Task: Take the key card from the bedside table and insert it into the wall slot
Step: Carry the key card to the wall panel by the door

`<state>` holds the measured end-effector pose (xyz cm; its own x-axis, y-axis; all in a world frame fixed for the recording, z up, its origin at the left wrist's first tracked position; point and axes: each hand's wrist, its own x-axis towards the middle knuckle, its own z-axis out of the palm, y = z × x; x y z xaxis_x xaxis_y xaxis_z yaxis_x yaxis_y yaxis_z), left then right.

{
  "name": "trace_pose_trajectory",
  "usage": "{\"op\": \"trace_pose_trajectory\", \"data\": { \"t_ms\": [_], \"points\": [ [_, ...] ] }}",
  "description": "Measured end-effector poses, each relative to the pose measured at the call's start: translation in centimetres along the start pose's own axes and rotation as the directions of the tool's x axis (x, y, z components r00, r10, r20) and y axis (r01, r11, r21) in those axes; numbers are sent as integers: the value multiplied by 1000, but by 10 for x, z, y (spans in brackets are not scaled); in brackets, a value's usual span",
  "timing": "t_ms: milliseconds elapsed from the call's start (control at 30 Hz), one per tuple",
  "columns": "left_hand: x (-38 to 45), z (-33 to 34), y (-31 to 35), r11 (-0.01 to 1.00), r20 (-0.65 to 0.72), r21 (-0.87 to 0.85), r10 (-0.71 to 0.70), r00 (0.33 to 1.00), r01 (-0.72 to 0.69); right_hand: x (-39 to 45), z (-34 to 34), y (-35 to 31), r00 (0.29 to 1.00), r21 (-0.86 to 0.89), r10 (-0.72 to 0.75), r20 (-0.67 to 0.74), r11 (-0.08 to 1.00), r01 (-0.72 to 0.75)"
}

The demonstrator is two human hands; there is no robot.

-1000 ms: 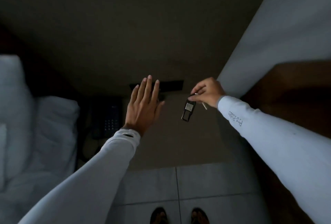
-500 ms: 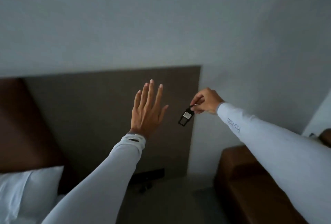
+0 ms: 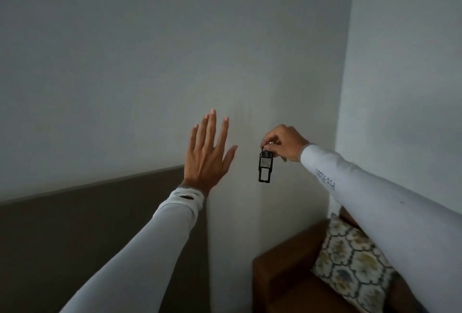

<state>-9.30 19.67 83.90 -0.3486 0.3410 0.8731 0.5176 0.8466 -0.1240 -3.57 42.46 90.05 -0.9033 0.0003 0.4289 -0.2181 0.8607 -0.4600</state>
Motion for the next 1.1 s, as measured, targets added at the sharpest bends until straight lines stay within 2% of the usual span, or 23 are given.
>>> {"op": "trace_pose_trajectory", "data": {
  "t_ms": [200, 467, 833, 1100],
  "points": [
    [33, 10, 113, 974, -31, -194, 114, 993, -118, -79, -98, 53, 978, -74, 152, -143, 984, -163],
    [53, -15, 328, 877, -151, -384, 247, 957, -287, -241, -237, 138, 885, -146, 349, -310, 902, -407],
    [59, -87, 645, 729, -209, -576, 307, 928, -371, -476, -433, 236, 759, -294, 433, -485, 737, -609],
    [74, -98, 822, 638, -274, -635, 341, 899, -435, -597, -534, 324, 637, -250, 470, -611, 649, -718]
  ]
}}
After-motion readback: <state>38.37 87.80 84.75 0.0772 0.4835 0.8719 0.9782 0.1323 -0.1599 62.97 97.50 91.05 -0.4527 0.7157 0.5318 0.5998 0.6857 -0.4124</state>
